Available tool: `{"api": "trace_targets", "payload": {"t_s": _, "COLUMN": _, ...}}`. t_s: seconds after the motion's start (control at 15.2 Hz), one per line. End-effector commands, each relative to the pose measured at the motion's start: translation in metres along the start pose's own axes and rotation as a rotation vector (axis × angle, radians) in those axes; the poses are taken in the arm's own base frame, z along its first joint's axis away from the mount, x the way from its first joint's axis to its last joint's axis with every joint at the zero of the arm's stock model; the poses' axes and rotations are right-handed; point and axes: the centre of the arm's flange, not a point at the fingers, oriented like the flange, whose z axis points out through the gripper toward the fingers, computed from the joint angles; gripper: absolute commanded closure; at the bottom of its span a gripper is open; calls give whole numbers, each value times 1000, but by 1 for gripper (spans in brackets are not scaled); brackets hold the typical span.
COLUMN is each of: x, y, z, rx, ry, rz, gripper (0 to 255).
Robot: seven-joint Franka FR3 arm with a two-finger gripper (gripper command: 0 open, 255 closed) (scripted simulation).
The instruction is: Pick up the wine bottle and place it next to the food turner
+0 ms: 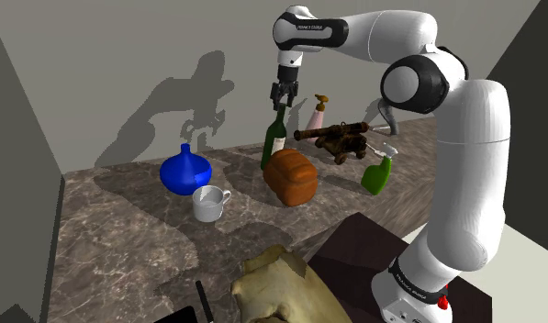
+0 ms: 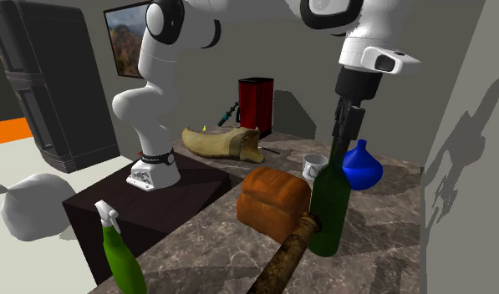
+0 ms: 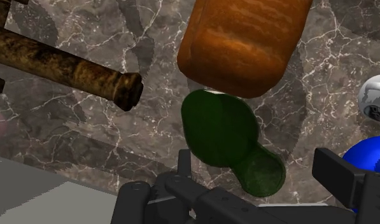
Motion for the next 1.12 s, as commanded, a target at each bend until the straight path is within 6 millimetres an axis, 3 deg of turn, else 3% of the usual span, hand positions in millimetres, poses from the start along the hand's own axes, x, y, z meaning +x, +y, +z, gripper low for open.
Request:
{"api": "trace_targets", "payload": {"t_s": 0.0, "x": 0, "y": -1, "z": 8, "rx": 0, "ry": 1, "rz": 0, "gripper": 0}}
{"api": "trace_targets", "payload": {"t_s": 0.46, "x": 0, "y": -1, "z": 8, "rx": 0, "ry": 1, "rz": 0, "gripper": 0}}
{"api": "trace_targets", "payload": {"t_s": 0.53, "x": 0, "y": -1, "z": 8, "rx": 0, "ry": 1, "rz": 0, "gripper": 255}}
{"api": "trace_targets", "payload": {"t_s": 1.06, "x": 0, "y": -1, "z": 8, "rx": 0, "ry": 1, "rz": 0, "gripper": 255}}
